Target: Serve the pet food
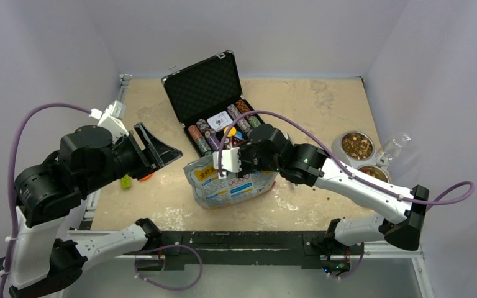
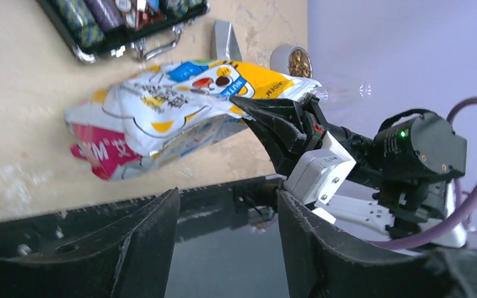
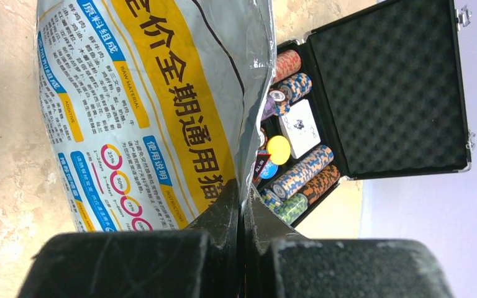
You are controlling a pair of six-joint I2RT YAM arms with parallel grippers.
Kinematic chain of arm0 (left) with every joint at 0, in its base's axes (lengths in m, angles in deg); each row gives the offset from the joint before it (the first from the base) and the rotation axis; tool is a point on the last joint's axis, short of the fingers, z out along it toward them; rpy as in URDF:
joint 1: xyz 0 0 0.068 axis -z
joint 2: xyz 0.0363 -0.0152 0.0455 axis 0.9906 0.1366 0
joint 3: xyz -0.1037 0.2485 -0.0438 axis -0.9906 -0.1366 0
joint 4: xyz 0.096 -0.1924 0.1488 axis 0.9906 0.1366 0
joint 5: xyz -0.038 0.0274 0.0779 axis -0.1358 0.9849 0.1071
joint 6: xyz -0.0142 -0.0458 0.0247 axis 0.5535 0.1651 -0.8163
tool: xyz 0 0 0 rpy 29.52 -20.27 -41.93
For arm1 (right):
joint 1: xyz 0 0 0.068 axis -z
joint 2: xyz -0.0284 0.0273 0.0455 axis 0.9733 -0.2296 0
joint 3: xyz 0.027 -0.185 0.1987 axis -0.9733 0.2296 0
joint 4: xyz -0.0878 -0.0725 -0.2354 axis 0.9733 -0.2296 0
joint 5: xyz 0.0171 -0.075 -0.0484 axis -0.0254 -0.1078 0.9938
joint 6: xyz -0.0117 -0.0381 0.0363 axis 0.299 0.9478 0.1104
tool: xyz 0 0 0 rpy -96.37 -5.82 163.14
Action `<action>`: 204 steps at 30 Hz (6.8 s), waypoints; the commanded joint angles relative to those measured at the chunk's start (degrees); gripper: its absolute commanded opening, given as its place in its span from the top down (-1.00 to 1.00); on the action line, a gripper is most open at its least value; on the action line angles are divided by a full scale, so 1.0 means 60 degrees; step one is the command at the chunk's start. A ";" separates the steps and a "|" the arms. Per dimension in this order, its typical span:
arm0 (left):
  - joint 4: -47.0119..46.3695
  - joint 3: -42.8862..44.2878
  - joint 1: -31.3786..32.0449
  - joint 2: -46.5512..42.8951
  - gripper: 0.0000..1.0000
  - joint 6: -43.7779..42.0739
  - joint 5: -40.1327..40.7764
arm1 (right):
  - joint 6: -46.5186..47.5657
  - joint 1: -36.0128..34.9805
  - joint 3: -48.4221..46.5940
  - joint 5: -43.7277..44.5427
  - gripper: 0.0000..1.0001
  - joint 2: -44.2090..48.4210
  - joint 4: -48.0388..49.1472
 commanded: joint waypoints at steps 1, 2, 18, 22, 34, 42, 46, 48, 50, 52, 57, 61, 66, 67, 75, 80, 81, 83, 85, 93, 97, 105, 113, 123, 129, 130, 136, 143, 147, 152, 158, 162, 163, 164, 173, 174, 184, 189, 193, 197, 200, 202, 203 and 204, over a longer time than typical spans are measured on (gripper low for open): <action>0.0998 -0.0136 -0.0029 0.0546 -0.28 0.4224 -0.0751 | -0.0085 0.0019 0.0140 0.0572 1.00 0.0732 0.1206; 0.0616 -0.0543 -0.0027 0.0510 -0.33 0.4849 -0.1079 | -0.0041 0.0018 0.0187 0.0539 1.00 0.0824 0.1144; -0.0951 -0.3412 0.0562 0.1505 -0.41 1.1721 -0.1211 | -0.0246 -0.0456 0.0997 -0.0001 1.00 0.2007 0.1097; -0.1223 -0.3734 0.0580 0.1533 0.01 1.1542 -0.0795 | -0.0318 -0.0737 0.1436 0.0133 0.89 0.2402 0.1021; -0.2805 -0.6299 0.0537 -0.0810 1.00 1.0268 0.0488 | -0.0962 -0.1576 0.2976 0.0747 -0.68 0.2883 0.2649; -0.2705 -0.5411 0.0480 -0.0464 1.00 0.9901 0.0438 | 0.0381 -0.1870 0.1106 0.2434 -0.47 0.1015 0.2204; -0.2801 -0.5449 0.0446 -0.0206 1.00 1.0116 -0.0129 | 0.0187 -0.1871 0.0045 0.2765 0.17 0.0413 0.1191; -0.2505 -0.5352 0.0434 -0.0103 1.00 1.0207 -0.0292 | 0.0295 -0.1868 0.0030 0.2589 0.50 0.0664 0.0275; -0.2244 -0.5225 0.0434 -0.0088 1.00 1.0193 -0.0234 | 0.0376 -0.1830 0.0125 0.2657 1.00 0.0866 -0.0521; -0.1840 -0.5004 0.0434 -0.0135 1.00 1.0119 0.0062 | -0.0299 -0.1179 -0.0252 0.2490 1.00 0.0822 -0.1442; -0.0672 -0.4430 0.0419 -0.0155 1.00 0.9867 0.0813 | -0.0163 -0.0204 0.0461 0.1194 0.90 0.1838 -0.1626; -0.1015 -0.4461 0.0412 -0.0079 1.00 0.9720 0.0672 | -0.0069 -0.0231 0.0167 0.0533 0.41 0.1292 -0.1998; -0.1130 -0.4409 0.0404 0.0019 1.00 0.9515 0.0463 | -0.0374 -0.0446 -0.0841 0.0646 -0.03 0.0294 -0.2126; -0.1153 -0.4444 0.0404 -0.0016 1.00 0.9506 0.0465 | -0.0370 -0.0450 -0.0965 0.0733 -0.08 0.0167 -0.2144; -0.0627 -0.4303 0.0251 -0.0241 1.00 0.9183 0.1061 | -0.0398 -0.0599 -0.1010 0.2083 0.91 0.0164 -0.2231; -0.0315 -0.4287 -0.0095 -0.0477 1.00 0.9046 0.1361 | -0.0753 -0.0447 -0.0032 0.1519 1.00 0.1275 -0.2173; -0.0351 -0.4328 -0.0118 -0.0490 1.00 0.9057 0.1320 | -0.0872 -0.0388 0.0045 0.1371 0.92 0.1368 -0.2142; -0.0431 -0.4351 -0.0137 -0.0467 1.00 0.9031 0.1232 | -0.1141 -0.0151 0.0032 0.1132 0.54 0.1352 -0.2246; -0.0467 -0.4332 -0.0152 -0.0447 1.00 0.8981 0.1189 | -0.1253 0.0031 -0.0103 0.0972 0.51 0.1203 -0.2481; -0.0997 -0.4569 -0.0152 -0.0447 0.79 0.8540 0.0577 | -0.1431 0.0399 -0.0546 0.0541 1.00 0.1126 -0.2604; -0.2604 -0.5057 -0.0085 -0.0007 0.00 0.8752 -0.1073 | -0.1987 0.0280 -0.1107 -0.0149 1.00 0.0879 -0.2454; -0.3617 -0.4542 0.0592 0.1240 -0.19 0.9718 -0.1955 | -0.1966 -0.0304 -0.1400 0.0119 1.00 0.0610 -0.2441; -0.4348 -0.5321 0.0624 0.0954 0.69 1.0459 -0.1748 | -0.1492 -0.0733 -0.0811 0.0086 0.25 0.0743 -0.2104; -0.4455 -0.5571 0.0609 0.0499 0.80 1.0613 -0.1550 | -0.1397 -0.1383 -0.0844 0.2210 0.22 -0.0296 0.0027; -0.4085 -0.6112 0.0609 0.0282 0.14 1.0546 -0.1703 | -0.0286 -0.1388 0.0672 0.1854 0.21 0.0686 0.0088; -0.3979 -0.6182 0.0609 0.0272 0.11 1.0517 -0.1668 | -0.0246 -0.1381 0.0762 0.1922 0.21 0.0745 0.0144; -0.4515 -0.6506 0.0598 0.0199 0.13 1.0567 -0.1164 | -0.0133 -0.1490 0.0491 0.2555 0.69 0.0650 0.0225; -0.4891 -0.6289 0.0581 0.0330 0.73 1.0281 -0.0870 | -0.0386 -0.1605 -0.0183 0.1853 1.00 0.0685 -0.0436; -0.4630 -0.6208 0.0580 0.0141 1.00 1.0583 -0.0878 | -0.0546 -0.1332 -0.0023 0.1416 0.71 0.0917 -0.0537; -0.4153 -0.5716 0.0580 0.0291 1.00 1.1055 -0.1171 | 0.0028 -0.1621 -0.0244 0.1133 0.21 0.0332 -0.0411; -0.3930 -0.5723 0.0580 0.0132 1.00 1.1733 -0.1693 | 0.0471 -0.1963 -0.0265 0.3087 0.29 -0.0247 0.0934; -0.4359 -0.6115 0.0580 -0.0044 1.00 1.2338 -0.2020 | 0.0647 -0.2039 -0.0356 0.2708 0.29 -0.0422 0.0417; -0.4567 -0.6265 0.0580 -0.0110 1.00 1.2528 -0.2032 | 0.0733 -0.2057 -0.0296 0.2666 0.29 -0.0470 0.0253; -0.4691 -0.6366 0.0580 -0.0176 1.00 1.2651 -0.2061 | 0.0786 -0.2068 -0.0225 0.2789 0.36 -0.0503 0.0316; -0.3828 -0.6435 0.0558 -0.0454 1.00 1.2781 -0.1896 | -0.0016 -0.1850 0.0044 0.4348 1.00 0.0322 0.0793; -0.3704 -0.6439 0.0552 -0.0492 1.00 1.2717 -0.1850 | -0.0199 -0.1671 -0.0092 0.3832 1.00 0.0372 0.0192; -0.3010 -0.6117 0.0418 -0.0691 1.00 1.2225 -0.1178 | -0.0337 -0.0261 -0.0202 0.3711 1.00 0.0610 -0.0993; -0.2795 -0.6106 0.0311 -0.0829 1.00 1.2061 -0.0865 | -0.0246 0.0502 0.0560 0.3773 0.64 0.1212 -0.1182; -0.2638 -0.5979 0.0226 -0.0932 1.00 1.1984 -0.0724 | -0.0217 0.0965 0.0934 0.4042 0.71 0.1532 -0.1169; -0.2373 -0.5712 0.0172 -0.0849 1.00 1.1772 -0.0587 | -0.0499 0.1491 0.0907 0.3706 1.00 0.1849 -0.1720; -0.2319 -0.5639 0.0155 -0.0804 1.00 1.1693 -0.0584 | -0.0550 0.1729 0.1155 0.3600 1.00 0.2403 -0.1568; -0.2318 -0.5595 0.0166 -0.0778 1.00 1.1662 -0.0608 | -0.0678 0.1842 0.1287 0.3418 0.72 0.2685 -0.1448; -0.2318 -0.5577 0.0156 -0.0755 1.00 1.1647 -0.0625 | -0.0643 0.1854 0.1449 0.3368 0.67 0.2835 -0.1270; -0.2325 -0.5544 0.0166 -0.0737 1.00 1.1622 -0.0638 | -0.0603 0.1863 0.1557 0.3362 0.79 0.2902 -0.1231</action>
